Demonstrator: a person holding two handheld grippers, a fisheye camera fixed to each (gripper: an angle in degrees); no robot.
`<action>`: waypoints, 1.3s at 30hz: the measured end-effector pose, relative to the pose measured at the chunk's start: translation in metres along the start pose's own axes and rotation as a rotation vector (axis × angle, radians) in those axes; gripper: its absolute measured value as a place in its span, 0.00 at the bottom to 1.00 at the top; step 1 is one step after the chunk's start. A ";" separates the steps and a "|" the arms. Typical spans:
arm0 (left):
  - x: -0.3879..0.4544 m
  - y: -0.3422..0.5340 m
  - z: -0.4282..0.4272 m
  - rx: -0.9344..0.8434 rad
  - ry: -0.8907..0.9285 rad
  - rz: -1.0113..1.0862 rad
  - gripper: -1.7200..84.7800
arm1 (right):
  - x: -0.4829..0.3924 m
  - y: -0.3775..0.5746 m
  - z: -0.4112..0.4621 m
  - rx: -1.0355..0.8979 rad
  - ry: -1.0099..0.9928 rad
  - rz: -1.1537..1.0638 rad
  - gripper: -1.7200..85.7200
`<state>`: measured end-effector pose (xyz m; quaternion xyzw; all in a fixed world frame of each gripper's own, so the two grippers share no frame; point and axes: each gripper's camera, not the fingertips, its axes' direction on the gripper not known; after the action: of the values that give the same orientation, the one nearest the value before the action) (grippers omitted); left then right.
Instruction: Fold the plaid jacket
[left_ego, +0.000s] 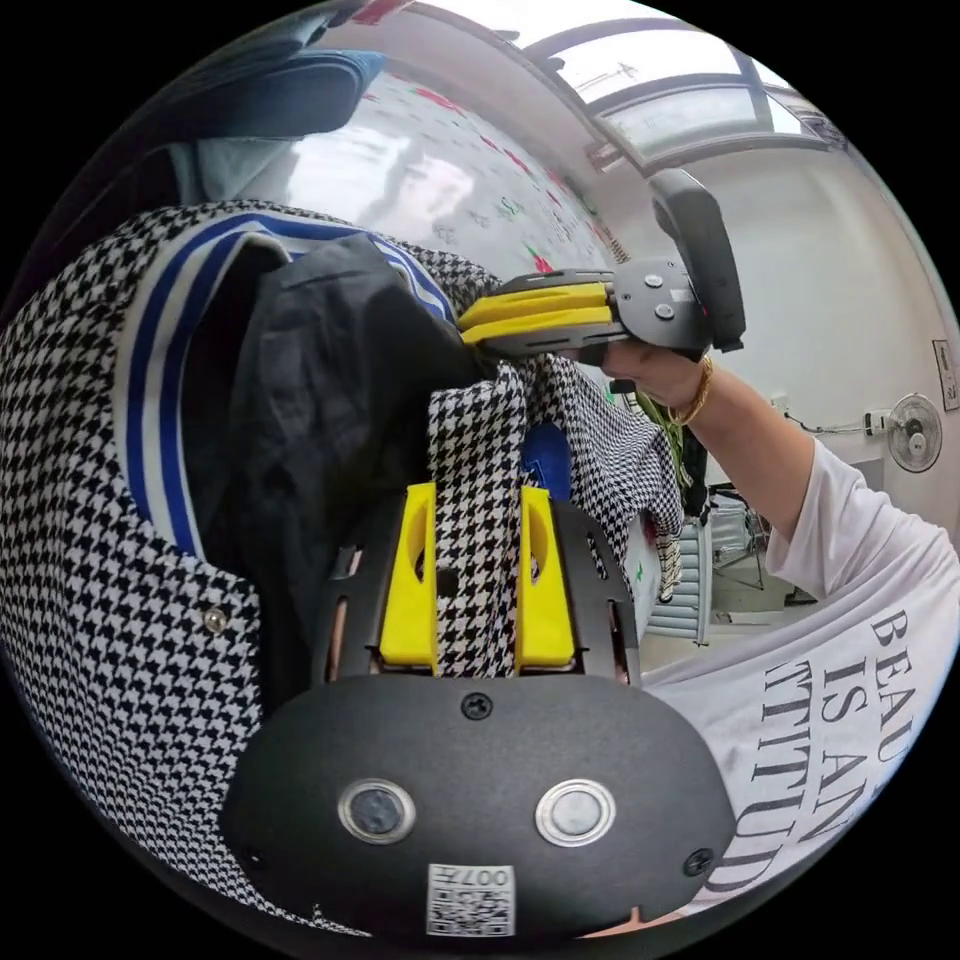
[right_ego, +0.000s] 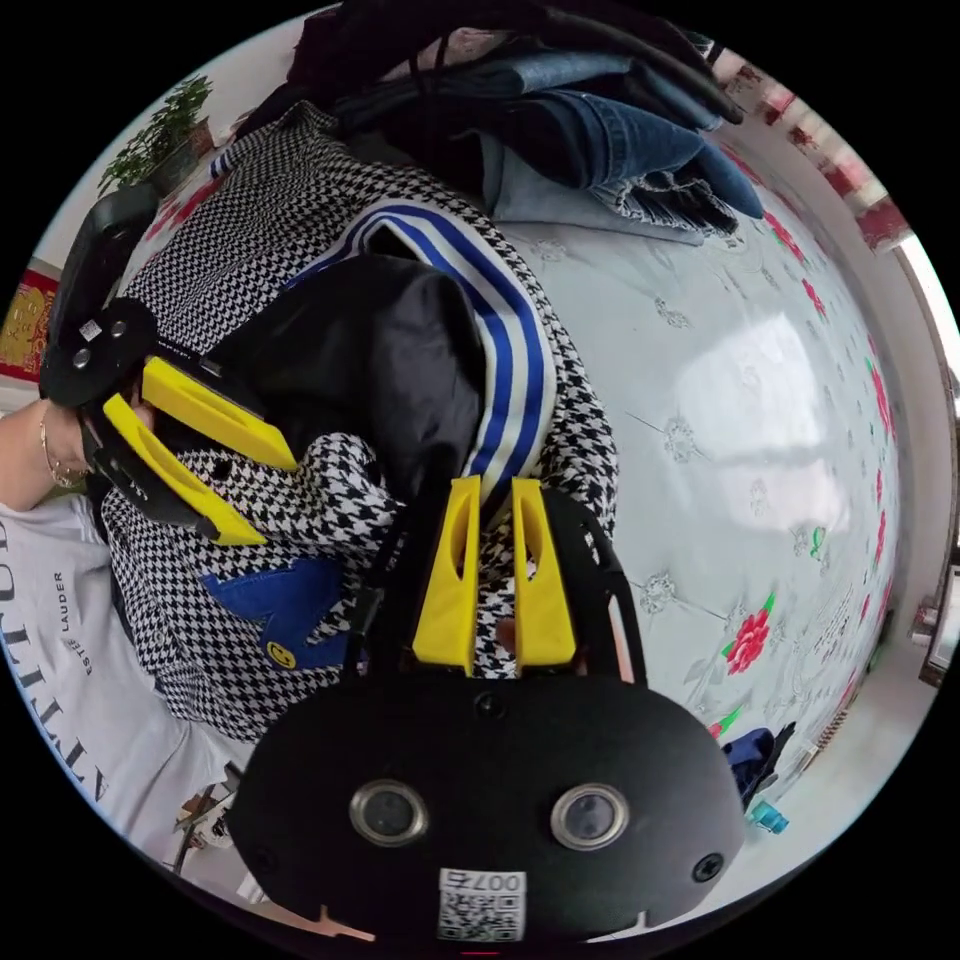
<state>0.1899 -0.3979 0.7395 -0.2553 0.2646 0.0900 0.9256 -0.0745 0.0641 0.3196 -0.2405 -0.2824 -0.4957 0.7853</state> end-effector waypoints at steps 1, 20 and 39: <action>0.005 -0.001 0.006 0.002 -0.007 0.014 0.11 | 0.009 0.000 -0.004 0.000 -0.014 -0.006 0.03; 0.061 0.079 -0.032 0.190 -0.565 0.061 0.05 | 0.192 0.174 -0.138 0.583 -0.344 0.610 0.11; 0.107 0.219 -0.004 0.010 -0.442 -0.105 0.01 | 0.174 0.451 -0.223 0.018 0.311 0.855 0.07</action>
<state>0.2124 -0.2096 0.5866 -0.2382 0.0419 0.0944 0.9657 0.4442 -0.0174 0.2323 -0.2513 -0.0409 -0.1544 0.9546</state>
